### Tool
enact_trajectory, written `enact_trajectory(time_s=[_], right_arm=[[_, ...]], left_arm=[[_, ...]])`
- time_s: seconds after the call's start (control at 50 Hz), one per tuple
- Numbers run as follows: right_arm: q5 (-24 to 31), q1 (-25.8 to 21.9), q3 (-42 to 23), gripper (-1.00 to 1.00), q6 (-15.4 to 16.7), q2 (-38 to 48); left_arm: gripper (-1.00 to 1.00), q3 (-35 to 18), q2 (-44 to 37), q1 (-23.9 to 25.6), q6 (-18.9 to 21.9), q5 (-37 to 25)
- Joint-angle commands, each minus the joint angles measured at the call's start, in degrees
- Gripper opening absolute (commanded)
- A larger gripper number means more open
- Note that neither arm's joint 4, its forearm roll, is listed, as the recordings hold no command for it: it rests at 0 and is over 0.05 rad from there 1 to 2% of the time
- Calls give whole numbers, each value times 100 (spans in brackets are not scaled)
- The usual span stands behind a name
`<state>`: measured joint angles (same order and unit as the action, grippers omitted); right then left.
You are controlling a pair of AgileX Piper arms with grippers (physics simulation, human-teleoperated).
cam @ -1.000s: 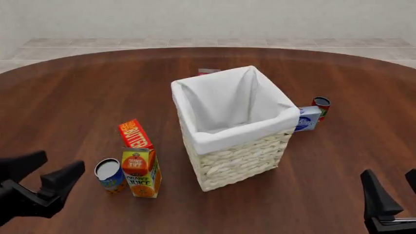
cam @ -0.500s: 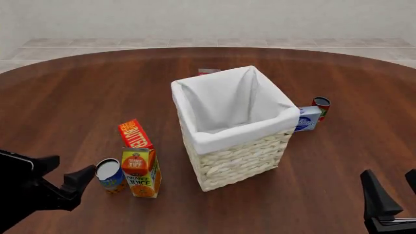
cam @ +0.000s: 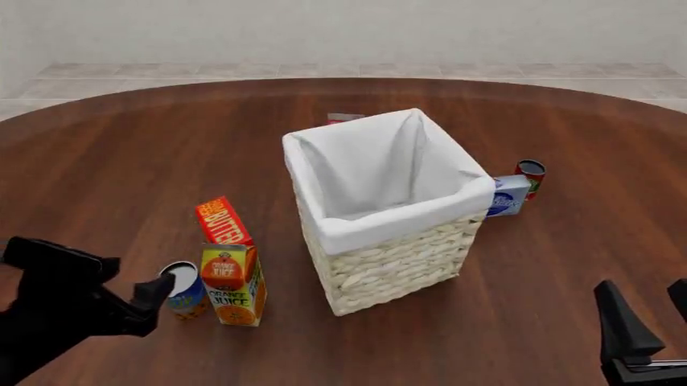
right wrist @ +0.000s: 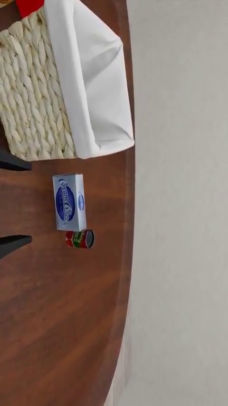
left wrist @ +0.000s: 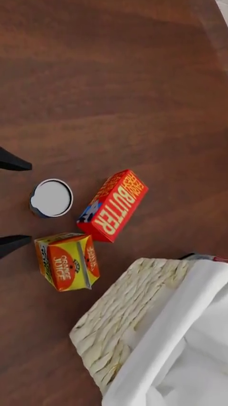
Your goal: Pick up the alphabet soup and the tomato sauce, and put them in the basket.
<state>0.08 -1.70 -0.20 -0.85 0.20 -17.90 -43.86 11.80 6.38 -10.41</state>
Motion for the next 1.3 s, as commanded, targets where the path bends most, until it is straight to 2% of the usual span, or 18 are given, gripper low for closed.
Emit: enact_trajectory(time_s=[0.02, 0.52, 1.3], right_arm=[[-47, -20, 3, 100, -13, 58], [-44, -35, 2, 100, -42, 73], [7, -31, -2, 100, -48, 29]], left_arm=[[100, 102, -497, -67, 75, 511], [100, 297, -1006, -290, 239, 1040], [100, 482, -2185, -310, 246, 2151]])
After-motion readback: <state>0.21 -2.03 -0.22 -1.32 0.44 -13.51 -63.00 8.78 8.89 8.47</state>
